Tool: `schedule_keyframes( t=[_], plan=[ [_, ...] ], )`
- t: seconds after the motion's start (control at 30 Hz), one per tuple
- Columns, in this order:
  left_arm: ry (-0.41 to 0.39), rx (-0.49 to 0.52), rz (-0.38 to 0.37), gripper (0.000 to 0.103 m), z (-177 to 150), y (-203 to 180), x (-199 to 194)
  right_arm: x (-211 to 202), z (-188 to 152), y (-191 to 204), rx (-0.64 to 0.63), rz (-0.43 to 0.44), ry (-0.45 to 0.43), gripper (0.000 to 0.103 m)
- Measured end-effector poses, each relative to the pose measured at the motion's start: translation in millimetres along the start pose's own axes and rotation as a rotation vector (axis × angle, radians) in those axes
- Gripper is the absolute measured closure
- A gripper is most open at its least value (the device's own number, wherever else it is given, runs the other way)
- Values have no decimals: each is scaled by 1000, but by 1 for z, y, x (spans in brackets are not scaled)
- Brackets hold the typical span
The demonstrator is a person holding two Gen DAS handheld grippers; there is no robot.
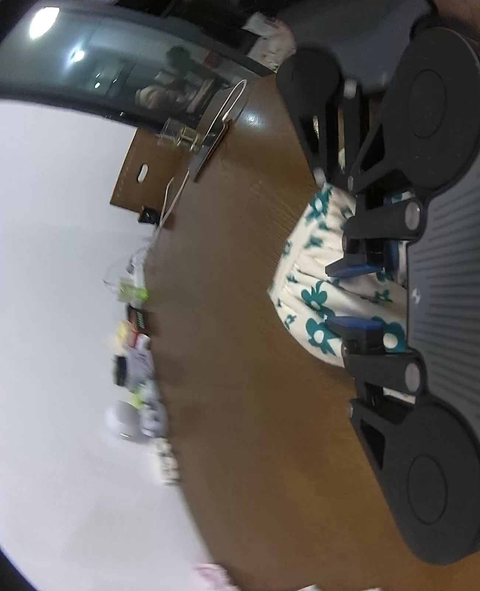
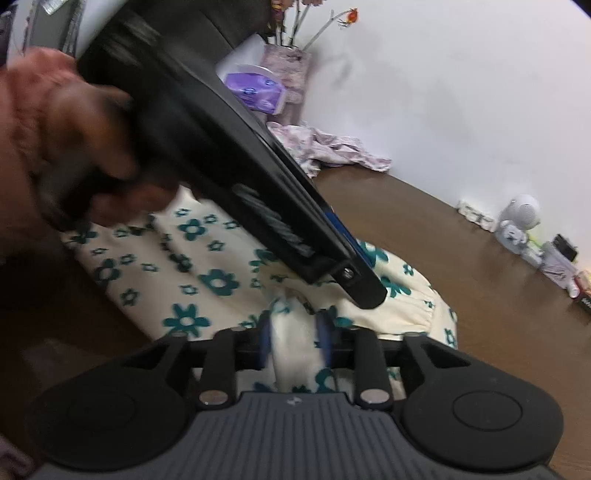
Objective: Fold clothes
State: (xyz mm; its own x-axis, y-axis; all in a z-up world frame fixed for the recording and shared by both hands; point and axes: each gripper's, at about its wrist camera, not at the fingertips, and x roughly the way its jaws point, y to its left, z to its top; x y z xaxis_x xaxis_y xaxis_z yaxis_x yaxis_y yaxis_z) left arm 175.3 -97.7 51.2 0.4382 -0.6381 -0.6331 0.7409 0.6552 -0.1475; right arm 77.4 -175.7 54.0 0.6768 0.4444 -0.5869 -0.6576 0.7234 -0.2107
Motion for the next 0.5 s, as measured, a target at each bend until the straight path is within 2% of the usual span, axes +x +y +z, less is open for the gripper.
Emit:
schedule_keyframes(
  t=[0.03, 0.13, 0.37, 0.5],
  plan=[
    [7, -13, -2, 83, -3, 4, 2, -4, -1, 1, 3, 8, -4, 59],
    [15, -25, 3, 83, -10, 11, 2, -20, -5, -3, 35, 37, -23, 52],
    [29, -33, 3, 83, -16, 13, 8, -62, -23, -45, 249, 96, -61, 49],
    [34, -38, 1, 82, -17, 13, 11, -70, -33, -50, 231, 64, -45, 50]
  ],
)
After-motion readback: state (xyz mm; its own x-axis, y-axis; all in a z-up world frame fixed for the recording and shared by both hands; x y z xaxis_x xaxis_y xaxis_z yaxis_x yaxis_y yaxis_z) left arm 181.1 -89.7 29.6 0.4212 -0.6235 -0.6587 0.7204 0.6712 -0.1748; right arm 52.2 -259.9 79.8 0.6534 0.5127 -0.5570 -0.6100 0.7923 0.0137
